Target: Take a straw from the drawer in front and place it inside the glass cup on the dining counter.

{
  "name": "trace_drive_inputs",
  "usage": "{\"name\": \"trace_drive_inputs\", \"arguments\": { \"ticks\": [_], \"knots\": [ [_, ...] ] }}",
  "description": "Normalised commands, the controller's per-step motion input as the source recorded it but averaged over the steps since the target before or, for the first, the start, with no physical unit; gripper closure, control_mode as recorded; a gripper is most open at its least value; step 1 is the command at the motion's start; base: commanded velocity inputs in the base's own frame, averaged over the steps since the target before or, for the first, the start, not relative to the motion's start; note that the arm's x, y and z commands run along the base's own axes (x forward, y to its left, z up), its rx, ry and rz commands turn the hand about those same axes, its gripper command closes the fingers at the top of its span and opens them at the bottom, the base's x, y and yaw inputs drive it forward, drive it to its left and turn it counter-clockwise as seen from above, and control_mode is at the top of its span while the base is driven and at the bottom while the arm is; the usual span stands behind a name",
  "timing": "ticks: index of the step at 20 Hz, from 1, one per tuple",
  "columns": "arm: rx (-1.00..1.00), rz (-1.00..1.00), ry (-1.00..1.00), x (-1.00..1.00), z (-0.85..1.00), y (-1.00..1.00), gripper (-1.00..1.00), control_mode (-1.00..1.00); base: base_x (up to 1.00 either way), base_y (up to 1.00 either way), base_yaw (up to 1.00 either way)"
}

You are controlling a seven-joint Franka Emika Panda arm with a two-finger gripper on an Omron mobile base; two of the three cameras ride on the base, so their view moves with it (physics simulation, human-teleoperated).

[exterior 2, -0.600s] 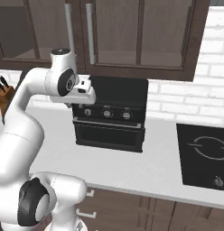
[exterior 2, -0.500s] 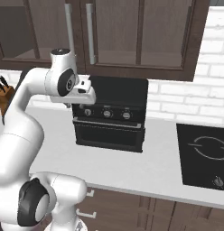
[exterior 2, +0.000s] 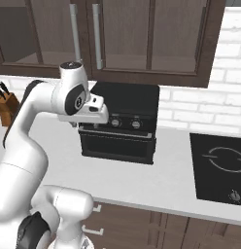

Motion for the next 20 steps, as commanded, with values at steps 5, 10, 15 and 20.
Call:
{"name": "trace_drive_inputs", "arguments": {
  "ticks": [5, 10, 15, 20],
  "knots": [
    [-0.08, 0.0, 0.0, -0.47, -0.5, 0.0, -1.0, -1.0, 0.0, 0.0, 0.0],
    [-0.12, 0.0, 0.01, -0.3, -0.51, 0.0, -1.0, -1.0, 0.0, 0.0, 0.0],
    [-0.09, -0.01, 0.09, -0.03, -0.46, 0.14, -1.0, -1.0, 0.0, 0.0, 0.0],
    [-0.08, -0.02, 0.08, -0.06, -0.43, 0.11, -1.0, -1.0, 0.0, 0.0, 0.0]
  ]
}}
